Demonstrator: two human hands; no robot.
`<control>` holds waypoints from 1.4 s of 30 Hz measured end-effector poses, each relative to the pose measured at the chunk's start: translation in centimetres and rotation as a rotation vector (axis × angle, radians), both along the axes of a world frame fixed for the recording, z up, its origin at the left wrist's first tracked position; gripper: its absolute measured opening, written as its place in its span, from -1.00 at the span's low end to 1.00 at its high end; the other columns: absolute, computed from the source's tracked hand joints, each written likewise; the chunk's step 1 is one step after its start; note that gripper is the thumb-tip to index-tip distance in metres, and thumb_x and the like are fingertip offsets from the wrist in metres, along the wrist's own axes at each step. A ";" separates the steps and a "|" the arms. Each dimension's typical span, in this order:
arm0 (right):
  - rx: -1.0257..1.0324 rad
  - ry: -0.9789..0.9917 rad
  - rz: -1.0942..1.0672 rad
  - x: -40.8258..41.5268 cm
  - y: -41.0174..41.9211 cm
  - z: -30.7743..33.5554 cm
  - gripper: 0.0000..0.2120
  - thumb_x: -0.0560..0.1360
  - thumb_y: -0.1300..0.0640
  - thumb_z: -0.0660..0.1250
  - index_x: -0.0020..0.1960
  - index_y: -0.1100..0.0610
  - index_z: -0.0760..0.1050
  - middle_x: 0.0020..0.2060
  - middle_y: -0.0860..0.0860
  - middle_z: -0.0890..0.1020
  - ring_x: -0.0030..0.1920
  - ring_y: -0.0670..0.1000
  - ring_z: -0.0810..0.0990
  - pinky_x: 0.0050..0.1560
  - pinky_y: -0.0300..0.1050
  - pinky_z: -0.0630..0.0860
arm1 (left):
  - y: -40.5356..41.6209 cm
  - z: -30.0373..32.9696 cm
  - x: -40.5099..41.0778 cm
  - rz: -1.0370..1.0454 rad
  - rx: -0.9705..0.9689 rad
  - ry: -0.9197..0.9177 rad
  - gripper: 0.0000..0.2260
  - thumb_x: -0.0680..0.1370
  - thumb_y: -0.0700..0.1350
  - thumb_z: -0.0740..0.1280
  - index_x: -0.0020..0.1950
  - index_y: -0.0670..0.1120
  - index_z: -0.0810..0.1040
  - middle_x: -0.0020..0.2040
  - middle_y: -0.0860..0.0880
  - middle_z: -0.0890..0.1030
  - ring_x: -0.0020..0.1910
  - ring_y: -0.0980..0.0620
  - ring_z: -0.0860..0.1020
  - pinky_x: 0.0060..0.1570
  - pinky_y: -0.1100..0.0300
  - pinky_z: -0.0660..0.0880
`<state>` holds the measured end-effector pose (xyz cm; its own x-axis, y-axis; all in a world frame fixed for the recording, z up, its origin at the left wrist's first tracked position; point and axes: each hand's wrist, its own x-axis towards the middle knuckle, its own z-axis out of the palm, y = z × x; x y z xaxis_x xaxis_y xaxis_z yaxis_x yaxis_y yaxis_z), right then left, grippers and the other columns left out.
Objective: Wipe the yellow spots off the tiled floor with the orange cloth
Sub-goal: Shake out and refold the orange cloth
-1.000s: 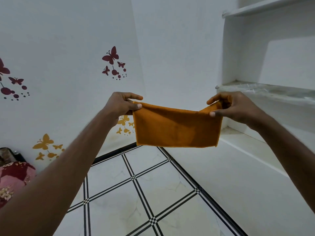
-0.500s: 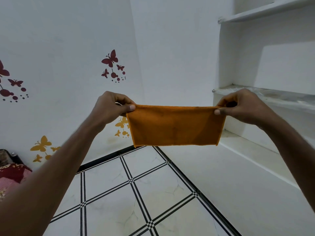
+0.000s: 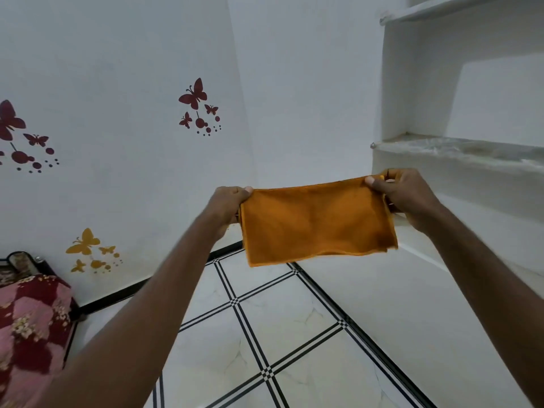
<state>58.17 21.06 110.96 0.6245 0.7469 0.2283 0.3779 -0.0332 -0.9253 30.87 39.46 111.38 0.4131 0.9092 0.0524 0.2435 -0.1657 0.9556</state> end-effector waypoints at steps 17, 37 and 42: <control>-0.099 -0.128 0.181 -0.9 -5.6 1.0 -0.80 0.48 0.03 0.47 -0.04 0.16 0.61 -0.15 0.08 0.69 -0.08 0.08 0.66 -0.11 -0.08 0.57 | -1.1 -0.6 -4.9 -0.249 0.178 0.178 -0.78 0.54 -0.02 0.41 0.03 -0.16 0.67 -0.15 -0.12 0.67 -0.15 -0.04 0.67 -0.20 0.20 0.62; -0.038 0.413 0.215 -12.1 0.7 -1.9 -0.33 0.67 -0.28 0.04 0.12 0.29 0.62 -0.02 0.26 0.71 -0.01 0.25 0.72 0.07 0.16 0.68 | -6.7 -2.8 2.6 -0.318 0.224 0.118 -0.66 0.47 0.10 0.48 -0.04 -0.19 0.64 -0.12 -0.18 0.70 -0.11 -0.07 0.70 -0.06 0.05 0.66; 0.263 0.402 -0.048 -13.1 -2.8 -1.2 -0.48 0.69 -0.11 0.12 0.09 0.29 0.65 -0.03 0.22 0.74 0.04 0.26 0.72 0.00 0.03 0.67 | -6.8 1.1 -0.4 -0.519 0.307 0.072 -0.86 0.55 -0.09 0.42 0.06 -0.11 0.67 -0.07 -0.19 0.69 -0.08 -0.02 0.69 0.06 -0.01 0.65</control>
